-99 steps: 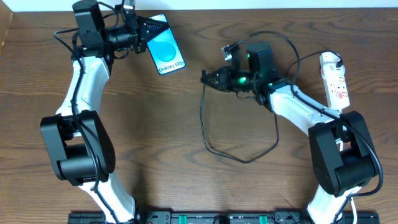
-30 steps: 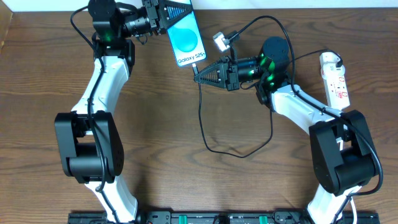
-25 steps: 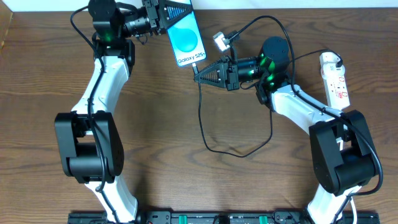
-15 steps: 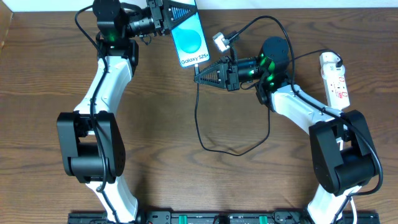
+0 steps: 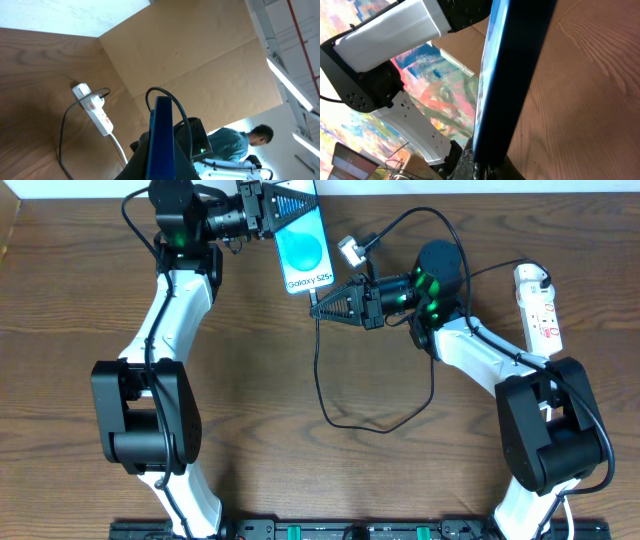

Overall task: Plug charger to phone and switch on socket
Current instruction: 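Push the cable plug into the phone's bottom port with the right gripper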

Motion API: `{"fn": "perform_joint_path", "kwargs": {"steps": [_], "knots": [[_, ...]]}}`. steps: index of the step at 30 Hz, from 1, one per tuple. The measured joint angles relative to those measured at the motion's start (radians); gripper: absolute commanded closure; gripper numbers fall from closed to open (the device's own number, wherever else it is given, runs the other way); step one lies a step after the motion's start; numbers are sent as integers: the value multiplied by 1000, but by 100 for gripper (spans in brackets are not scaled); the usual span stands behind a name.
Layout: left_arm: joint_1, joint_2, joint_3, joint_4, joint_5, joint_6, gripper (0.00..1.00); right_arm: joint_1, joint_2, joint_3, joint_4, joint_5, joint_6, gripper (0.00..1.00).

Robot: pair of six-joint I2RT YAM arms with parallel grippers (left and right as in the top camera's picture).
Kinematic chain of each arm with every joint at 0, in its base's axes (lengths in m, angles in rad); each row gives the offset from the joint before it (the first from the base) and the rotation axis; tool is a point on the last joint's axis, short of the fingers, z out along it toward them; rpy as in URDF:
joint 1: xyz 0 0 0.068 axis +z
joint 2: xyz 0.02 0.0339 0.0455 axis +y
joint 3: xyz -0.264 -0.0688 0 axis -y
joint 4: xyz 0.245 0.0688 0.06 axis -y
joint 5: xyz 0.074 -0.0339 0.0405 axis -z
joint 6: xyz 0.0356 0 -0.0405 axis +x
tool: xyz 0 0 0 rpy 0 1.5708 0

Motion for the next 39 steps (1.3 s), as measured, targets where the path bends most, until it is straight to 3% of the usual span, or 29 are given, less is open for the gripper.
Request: {"fn": "perform_joint_path", "kwargs": {"steps": [28,29,31,32,33,39], "knots": [[0,0,0,3,32,29,93,5,0,-1,-3,10,0,98],[0,0,0,3,32,29,92,5,0,-1,-3,10,0,85],[1,0,0,3,35,29,93,5,0,-1,-2,18,-4,48],[1,0,0,2,52,32,93,5,0,-1,2,40,-3,8],[1,0,0,0,70,34,93,2,0,-1,5,53,-6,1],[36,0,0,1,117,49,93,-1,0,0,117,-39,-46,1]]}}
